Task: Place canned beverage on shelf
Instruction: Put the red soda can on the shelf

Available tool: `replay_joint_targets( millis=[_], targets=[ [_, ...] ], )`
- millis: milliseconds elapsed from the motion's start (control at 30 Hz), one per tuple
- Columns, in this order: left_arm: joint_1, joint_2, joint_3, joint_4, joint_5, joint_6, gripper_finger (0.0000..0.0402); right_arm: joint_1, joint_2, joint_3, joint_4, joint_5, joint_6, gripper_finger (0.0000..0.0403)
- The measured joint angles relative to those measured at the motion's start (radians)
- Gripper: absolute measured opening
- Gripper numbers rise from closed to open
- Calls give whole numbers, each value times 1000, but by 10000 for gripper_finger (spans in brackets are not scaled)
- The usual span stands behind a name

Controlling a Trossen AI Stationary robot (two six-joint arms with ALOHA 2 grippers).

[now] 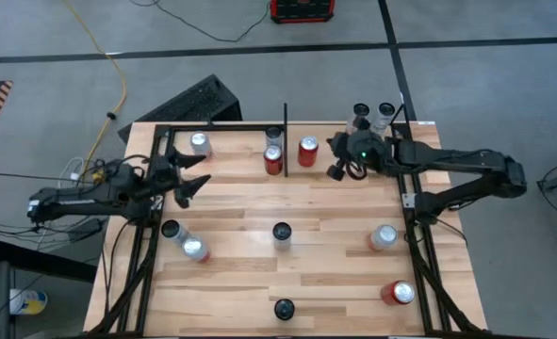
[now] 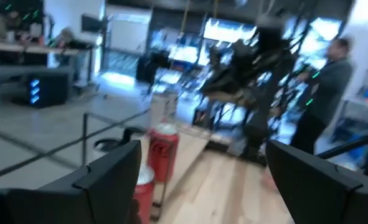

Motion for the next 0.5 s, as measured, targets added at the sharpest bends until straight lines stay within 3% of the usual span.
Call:
replay_joint_targets(
  millis=[200,367,500],
  targets=[
    [0,-131,-144,-3,61,23,327,1,63,2,17,-79,74,27],
    [0,-193,-265,27,62,29,327,14,131,1,78,-78,102,28],
    [0,-232,-284,-41,93,26,327,7,171,2,152,-78,133,27]
  ],
)
